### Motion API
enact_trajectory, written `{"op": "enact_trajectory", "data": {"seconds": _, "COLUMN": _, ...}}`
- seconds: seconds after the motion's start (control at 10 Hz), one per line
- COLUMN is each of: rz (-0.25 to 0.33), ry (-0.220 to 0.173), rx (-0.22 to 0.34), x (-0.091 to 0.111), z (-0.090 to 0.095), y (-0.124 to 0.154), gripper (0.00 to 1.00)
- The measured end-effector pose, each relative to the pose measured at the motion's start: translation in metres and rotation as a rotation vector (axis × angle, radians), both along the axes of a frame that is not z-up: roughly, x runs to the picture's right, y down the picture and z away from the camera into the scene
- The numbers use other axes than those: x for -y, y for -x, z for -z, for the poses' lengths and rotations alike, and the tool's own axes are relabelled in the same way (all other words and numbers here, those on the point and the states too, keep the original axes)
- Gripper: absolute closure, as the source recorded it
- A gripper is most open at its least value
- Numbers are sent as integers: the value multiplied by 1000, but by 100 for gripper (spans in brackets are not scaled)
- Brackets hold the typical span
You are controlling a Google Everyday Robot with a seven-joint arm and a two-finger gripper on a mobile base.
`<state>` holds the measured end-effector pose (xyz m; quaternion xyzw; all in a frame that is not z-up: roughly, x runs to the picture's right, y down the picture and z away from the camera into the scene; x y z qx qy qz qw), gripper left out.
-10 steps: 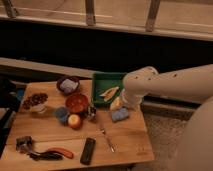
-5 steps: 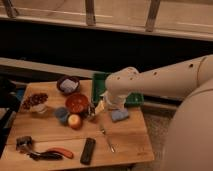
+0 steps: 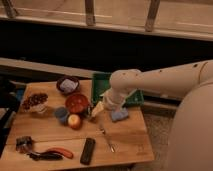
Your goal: Place fork in metal cup
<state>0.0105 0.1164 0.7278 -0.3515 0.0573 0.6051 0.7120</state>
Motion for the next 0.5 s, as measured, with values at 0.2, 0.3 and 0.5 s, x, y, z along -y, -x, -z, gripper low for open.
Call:
{"op": "enact_trajectory", "data": {"seconds": 0.2, "rz": -10, "ry": 3, "rx": 10, "x": 0, "z": 0, "y": -2, "gripper": 20}}
{"op": "enact_trajectory", "data": {"seconds": 0.3, "rz": -13, "ry": 2, "rx": 8, "x": 1, "z": 0, "y": -3, "gripper": 20}}
{"op": "enact_trajectory", "data": {"seconds": 0.5, "rz": -10, "ry": 96, "rx": 26, "x": -29, "z": -22, "y": 1, "gripper": 20}}
